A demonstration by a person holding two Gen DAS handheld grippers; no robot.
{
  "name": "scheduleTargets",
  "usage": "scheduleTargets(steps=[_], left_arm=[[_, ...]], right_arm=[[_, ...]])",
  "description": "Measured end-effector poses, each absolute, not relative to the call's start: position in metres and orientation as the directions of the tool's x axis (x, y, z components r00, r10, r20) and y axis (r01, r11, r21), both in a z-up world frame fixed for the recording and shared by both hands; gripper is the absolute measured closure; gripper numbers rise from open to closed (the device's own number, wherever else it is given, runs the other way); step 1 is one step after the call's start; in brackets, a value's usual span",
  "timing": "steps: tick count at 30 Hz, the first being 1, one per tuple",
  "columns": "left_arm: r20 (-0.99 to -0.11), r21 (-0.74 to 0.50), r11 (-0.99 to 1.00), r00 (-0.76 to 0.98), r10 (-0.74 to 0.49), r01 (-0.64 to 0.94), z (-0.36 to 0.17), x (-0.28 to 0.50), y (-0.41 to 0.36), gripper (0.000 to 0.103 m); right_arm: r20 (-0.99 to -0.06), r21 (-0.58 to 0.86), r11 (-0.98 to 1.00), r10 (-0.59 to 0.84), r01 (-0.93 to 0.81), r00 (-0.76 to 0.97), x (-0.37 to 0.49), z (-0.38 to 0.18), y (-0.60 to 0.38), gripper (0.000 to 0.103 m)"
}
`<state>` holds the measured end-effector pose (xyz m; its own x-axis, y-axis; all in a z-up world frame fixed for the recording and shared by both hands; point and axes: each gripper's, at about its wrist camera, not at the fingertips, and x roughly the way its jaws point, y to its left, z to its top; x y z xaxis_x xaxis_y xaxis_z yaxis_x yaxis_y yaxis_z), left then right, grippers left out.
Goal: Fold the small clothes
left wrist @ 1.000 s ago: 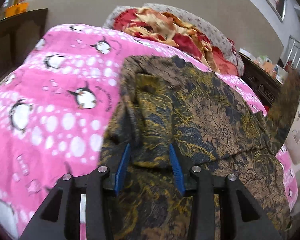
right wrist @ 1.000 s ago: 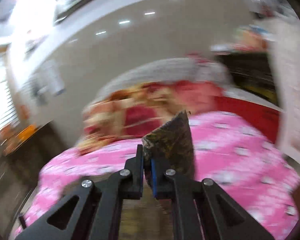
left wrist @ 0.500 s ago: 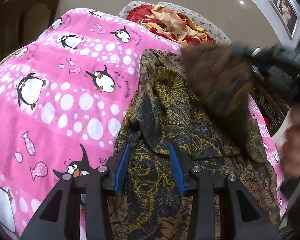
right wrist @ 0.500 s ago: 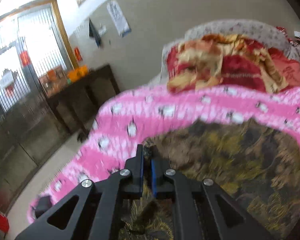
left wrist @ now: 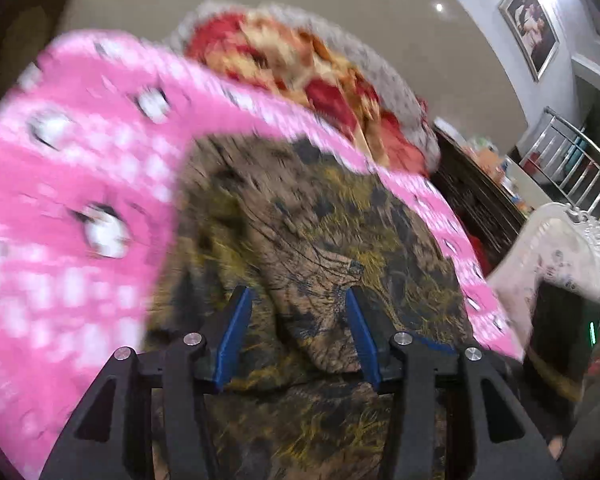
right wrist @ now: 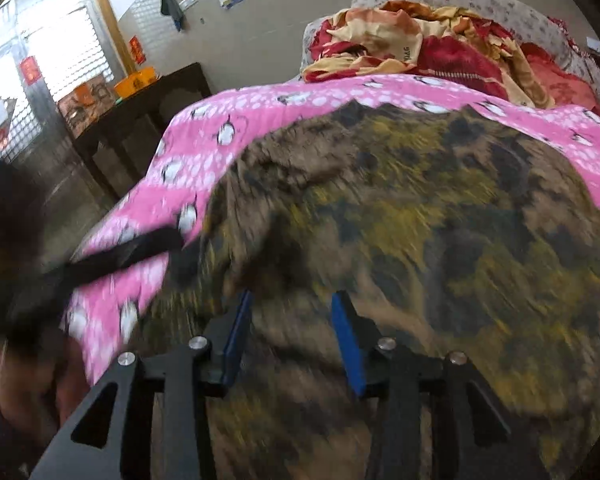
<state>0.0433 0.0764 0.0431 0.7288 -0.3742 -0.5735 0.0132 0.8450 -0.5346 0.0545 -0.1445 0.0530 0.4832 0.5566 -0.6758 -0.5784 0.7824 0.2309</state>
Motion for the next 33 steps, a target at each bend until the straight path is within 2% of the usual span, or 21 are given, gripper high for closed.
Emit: scheduleTargets(steps=[2, 4, 7, 9, 11, 12, 16, 20, 21, 23, 26, 30, 31, 33], left_arm=[[-0.600, -0.549, 0.835, 0.715, -0.359, -0.042, 0.035, 0.060, 0.082, 0.076], [-0.585, -0.577, 0.814, 0.729, -0.356, -0.066, 0.040, 0.062, 0.086, 0.076], [-0.559, -0.557, 0.830, 0.743, -0.367, -0.008, 0.058, 0.055, 0.064, 0.076], [-0.597, -0.447, 0.894, 0.737, -0.316, 0.020, 0.062, 0.054, 0.039, 0.076], [-0.649, -0.219, 0.975, 0.751, -0.119, -0.035, 0.061, 0.050, 0.008, 0.076], [-0.656, -0.164, 0.985, 0.751, -0.072, -0.049, 0.060, 0.050, 0.002, 0.076], [-0.628, 0.115, 0.993, 0.772, 0.098, -0.033, 0.053, 0.052, -0.043, 0.076], [-0.580, 0.389, 0.920, 0.763, 0.285, -0.047, 0.036, 0.061, -0.067, 0.076], [-0.575, 0.414, 0.908, 0.757, 0.311, -0.059, 0.033, 0.063, -0.064, 0.084], [-0.571, 0.366, 0.925, 0.759, 0.311, -0.104, 0.037, 0.061, -0.049, 0.103], [-0.573, 0.199, 0.960, 0.771, 0.278, -0.199, 0.050, 0.047, -0.010, 0.103], [-0.588, -0.106, 0.980, 0.805, 0.073, -0.166, 0.049, 0.027, 0.035, 0.103], [-0.594, -0.147, 0.976, 0.803, 0.042, -0.159, 0.046, 0.027, 0.040, 0.103], [-0.614, -0.274, 0.949, 0.787, -0.051, -0.153, 0.040, 0.029, 0.054, 0.086]], right_arm=[[-0.691, 0.195, 0.790, 0.531, -0.581, 0.491, 0.038, 0.046, -0.163, 0.060], [-0.705, 0.132, 0.802, 0.489, -0.583, 0.513, 0.021, 0.032, -0.175, 0.060], [-0.703, 0.097, 0.814, 0.464, -0.573, 0.540, 0.010, 0.021, -0.181, 0.059], [-0.713, 0.060, 0.818, 0.436, -0.571, 0.550, 0.010, 0.020, -0.175, 0.057], [-0.716, 0.010, 0.821, 0.405, -0.570, 0.569, 0.006, 0.020, -0.169, 0.056], [-0.716, 0.001, 0.821, 0.399, -0.570, 0.573, 0.005, 0.020, -0.168, 0.056], [-0.713, 0.028, 0.820, 0.417, -0.572, 0.564, 0.007, 0.019, -0.172, 0.056], [-0.714, 0.019, 0.820, 0.412, -0.572, 0.567, 0.007, 0.018, -0.170, 0.057], [-0.714, 0.020, 0.820, 0.412, -0.572, 0.566, 0.007, 0.019, -0.170, 0.056], [-0.714, 0.018, 0.820, 0.412, -0.572, 0.567, 0.007, 0.019, -0.170, 0.056], [-0.714, 0.014, 0.821, 0.408, -0.571, 0.569, 0.008, 0.018, -0.170, 0.056], [-0.715, 0.010, 0.821, 0.405, -0.571, 0.570, 0.008, 0.018, -0.169, 0.056], [-0.715, 0.008, 0.821, 0.404, -0.571, 0.571, 0.008, 0.018, -0.168, 0.056], [-0.716, 0.005, 0.822, 0.401, -0.570, 0.572, 0.007, 0.018, -0.168, 0.056]])
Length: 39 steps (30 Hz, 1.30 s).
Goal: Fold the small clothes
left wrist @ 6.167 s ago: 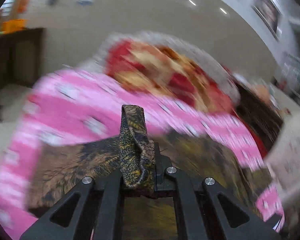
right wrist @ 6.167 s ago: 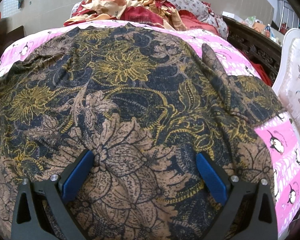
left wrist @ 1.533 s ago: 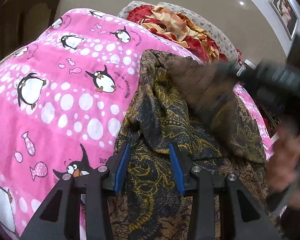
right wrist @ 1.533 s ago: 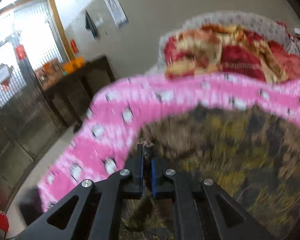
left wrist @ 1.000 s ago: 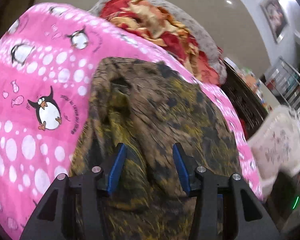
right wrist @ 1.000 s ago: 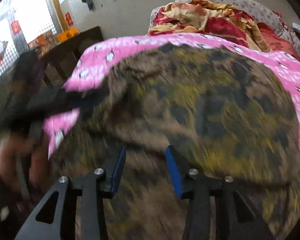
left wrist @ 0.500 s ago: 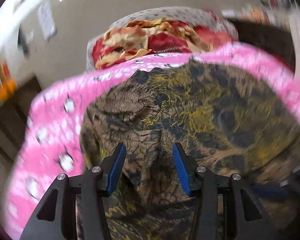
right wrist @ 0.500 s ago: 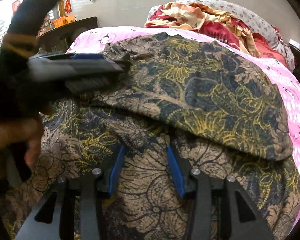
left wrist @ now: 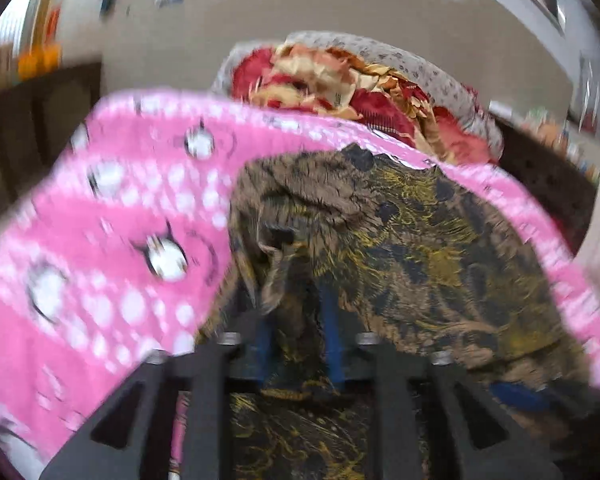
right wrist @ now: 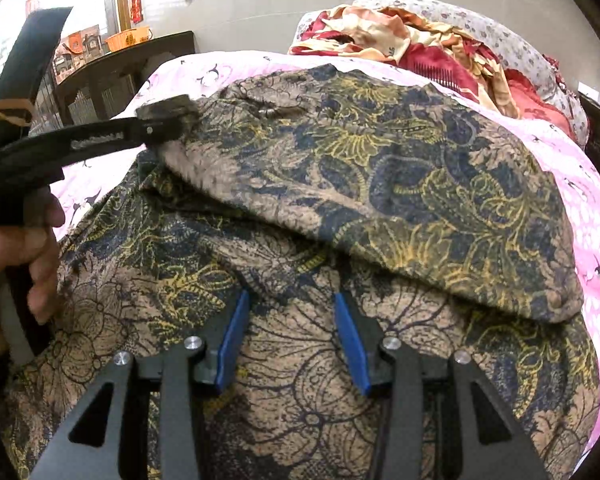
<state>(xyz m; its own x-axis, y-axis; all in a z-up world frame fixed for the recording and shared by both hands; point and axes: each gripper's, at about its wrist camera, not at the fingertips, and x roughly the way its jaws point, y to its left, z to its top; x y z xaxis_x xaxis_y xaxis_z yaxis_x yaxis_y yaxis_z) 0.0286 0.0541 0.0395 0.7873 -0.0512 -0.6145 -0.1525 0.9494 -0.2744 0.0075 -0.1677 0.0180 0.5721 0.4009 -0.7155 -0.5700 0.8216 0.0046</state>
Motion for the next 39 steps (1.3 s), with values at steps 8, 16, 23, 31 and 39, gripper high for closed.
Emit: scheduleTargets(steps=[8, 16, 23, 31, 39], left_arm=[[-0.622, -0.553, 0.822, 0.724, -0.297, -0.138, 0.021, 0.059, 0.080, 0.083], [-0.651, -0.485, 0.854, 0.730, -0.208, -0.189, 0.039, 0.068, 0.090, 0.103], [-0.551, -0.352, 0.932, 0.825, -0.126, -0.093, 0.084, 0.053, 0.073, 0.103], [-0.718, -0.300, 0.941, 0.687, -0.112, -0.160, 0.023, 0.081, 0.083, 0.103], [-0.571, -0.216, 0.924, 0.808, 0.142, -0.315, 0.084, 0.045, 0.102, 0.103]], right_arm=[[-0.716, 0.004, 0.821, 0.400, -0.570, 0.572, 0.007, 0.018, -0.168, 0.056], [-0.718, 0.009, 0.821, 0.402, -0.570, 0.568, 0.008, 0.017, -0.167, 0.055], [-0.719, 0.009, 0.821, 0.402, -0.570, 0.568, 0.008, 0.018, -0.168, 0.055], [-0.720, 0.000, 0.823, 0.395, -0.569, 0.571, 0.007, 0.018, -0.167, 0.054], [-0.593, 0.089, 0.920, 0.356, -0.381, 0.723, 0.037, 0.089, -0.220, 0.059]])
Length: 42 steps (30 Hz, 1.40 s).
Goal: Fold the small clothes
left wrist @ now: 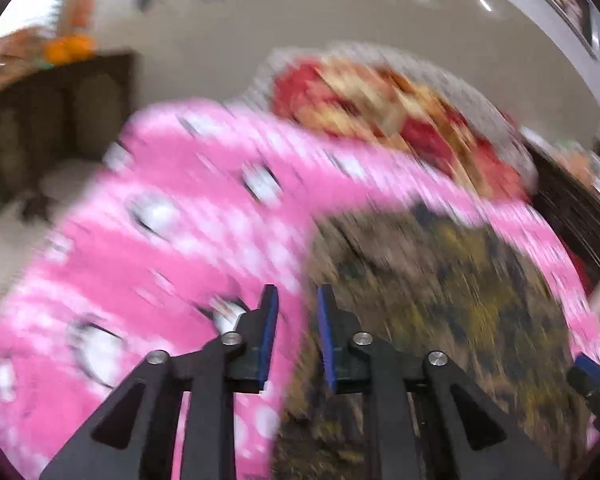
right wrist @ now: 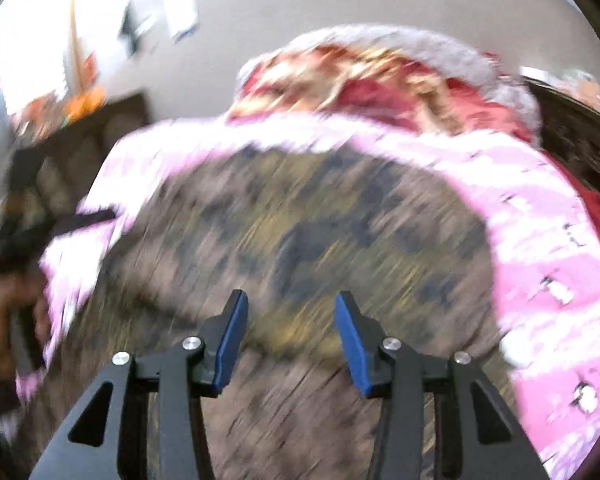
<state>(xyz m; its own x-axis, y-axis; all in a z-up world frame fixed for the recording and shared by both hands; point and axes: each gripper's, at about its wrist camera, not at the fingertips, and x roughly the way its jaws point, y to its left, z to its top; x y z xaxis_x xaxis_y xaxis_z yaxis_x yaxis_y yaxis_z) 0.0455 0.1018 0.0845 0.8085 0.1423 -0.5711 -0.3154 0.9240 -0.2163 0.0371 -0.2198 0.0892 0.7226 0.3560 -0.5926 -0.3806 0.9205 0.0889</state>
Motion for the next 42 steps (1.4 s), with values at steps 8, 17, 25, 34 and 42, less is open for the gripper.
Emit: scheduleTargets(steps=[8, 17, 25, 34, 42], left_arm=[[-0.733, -0.243, 0.958, 0.676, -0.080, -0.150, 0.025, 0.107, 0.051, 0.103], [-0.698, -0.296, 0.943, 0.709, -0.104, -0.153, 0.020, 0.091, 0.063, 0.103], [-0.702, -0.304, 0.940, 0.703, -0.111, -0.155, 0.016, 0.090, 0.058, 0.103], [-0.704, -0.304, 0.940, 0.701, -0.112, -0.155, 0.016, 0.092, 0.058, 0.103], [-0.705, -0.300, 0.941, 0.701, -0.110, -0.154, 0.016, 0.093, 0.058, 0.103]], right_arm=[[-0.770, 0.076, 0.941, 0.265, -0.330, 0.580, 0.108, 0.052, -0.249, 0.101], [-0.765, 0.068, 0.993, 0.112, -0.093, 0.634, 0.118, 0.043, -0.361, 0.103], [-0.699, 0.136, 0.978, 0.210, -0.161, 0.683, 0.166, 0.071, -0.310, 0.103], [-0.720, 0.060, 0.992, 0.121, -0.113, 0.683, 0.164, 0.062, -0.307, 0.103], [-0.759, -0.045, 0.967, 0.129, -0.249, 0.638, 0.083, 0.017, -0.227, 0.103]])
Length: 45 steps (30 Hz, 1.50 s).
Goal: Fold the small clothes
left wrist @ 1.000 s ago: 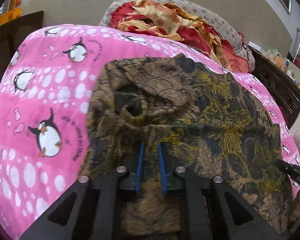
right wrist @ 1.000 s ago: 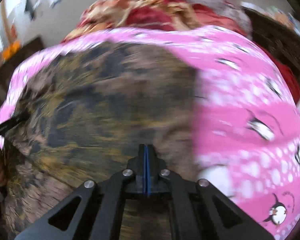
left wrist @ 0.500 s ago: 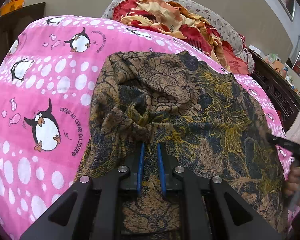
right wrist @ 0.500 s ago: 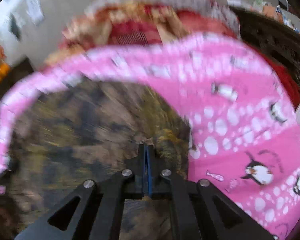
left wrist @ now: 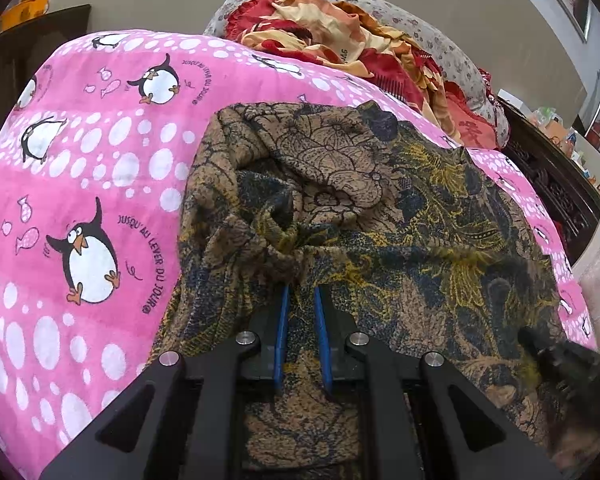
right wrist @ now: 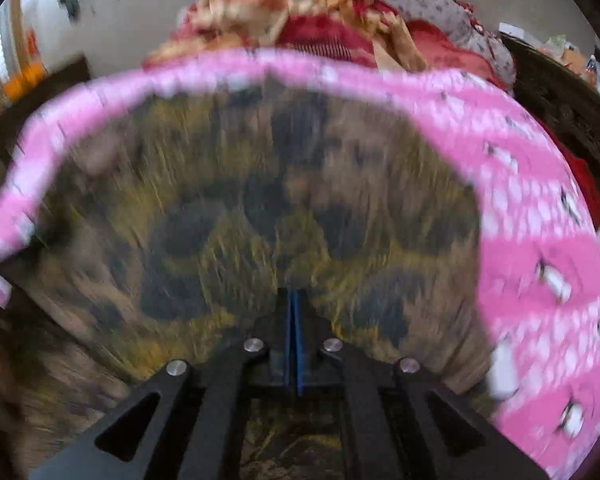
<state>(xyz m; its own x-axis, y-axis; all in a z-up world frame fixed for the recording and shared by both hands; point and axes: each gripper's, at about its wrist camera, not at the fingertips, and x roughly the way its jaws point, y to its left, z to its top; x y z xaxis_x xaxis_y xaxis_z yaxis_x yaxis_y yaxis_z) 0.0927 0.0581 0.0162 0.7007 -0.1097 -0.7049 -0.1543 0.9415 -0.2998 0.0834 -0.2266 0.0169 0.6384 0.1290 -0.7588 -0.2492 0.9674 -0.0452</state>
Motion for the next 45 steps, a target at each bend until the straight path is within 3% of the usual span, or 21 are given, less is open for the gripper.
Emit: scheduleTargets(steps=[3, 25, 28, 30, 31, 32, 36, 38, 40, 43, 45], left_arm=[[-0.708, -0.288, 0.945, 0.699, -0.102, -0.155, 0.017, 0.093, 0.056, 0.103], [-0.705, -0.297, 0.943, 0.701, -0.108, -0.153, 0.016, 0.093, 0.058, 0.103], [-0.707, -0.293, 0.944, 0.700, -0.106, -0.153, 0.016, 0.093, 0.057, 0.103], [-0.709, -0.283, 0.947, 0.698, -0.099, -0.154, 0.017, 0.093, 0.056, 0.103], [-0.713, -0.275, 0.949, 0.695, -0.093, -0.154, 0.017, 0.093, 0.055, 0.103], [-0.714, -0.272, 0.951, 0.694, -0.096, -0.148, 0.019, 0.094, 0.055, 0.103], [-0.736, -0.253, 0.963, 0.665, -0.128, -0.094, 0.038, 0.082, 0.057, 0.103], [-0.723, -0.245, 0.967, 0.678, -0.130, -0.075, 0.049, 0.067, 0.055, 0.103], [-0.739, -0.218, 0.973, 0.664, -0.117, -0.071, 0.045, 0.058, 0.050, 0.097], [-0.773, -0.148, 0.989, 0.627, -0.096, -0.031, 0.029, 0.055, 0.040, 0.094], [-0.781, -0.121, 0.993, 0.617, -0.099, 0.005, 0.036, 0.050, 0.038, 0.094]], right_arm=[[-0.735, -0.104, 0.963, 0.093, -0.248, 0.672, 0.074, 0.017, -0.214, 0.101], [-0.749, -0.001, 0.968, 0.167, -0.253, 0.642, 0.089, 0.019, -0.229, 0.099], [-0.739, -0.006, 0.971, 0.156, -0.239, 0.656, 0.075, 0.037, -0.232, 0.083], [-0.728, -0.015, 0.961, 0.178, -0.276, 0.662, 0.065, 0.040, -0.228, 0.050], [-0.740, -0.023, 0.957, 0.178, -0.288, 0.649, 0.065, 0.036, -0.225, 0.044], [-0.781, -0.028, 0.953, 0.166, -0.300, 0.601, 0.069, 0.023, -0.224, 0.042], [-0.798, -0.005, 0.965, 0.154, -0.262, 0.583, 0.069, 0.030, -0.224, 0.043], [-0.759, -0.016, 0.958, 0.176, -0.287, 0.627, 0.060, 0.046, -0.215, 0.043], [-0.737, -0.002, 0.948, 0.214, -0.319, 0.641, 0.053, 0.052, -0.203, 0.042], [-0.824, -0.056, 0.930, 0.162, -0.362, 0.544, 0.059, 0.021, -0.175, 0.042], [-0.804, -0.063, 0.933, 0.162, -0.353, 0.572, 0.053, 0.024, -0.174, 0.041]])
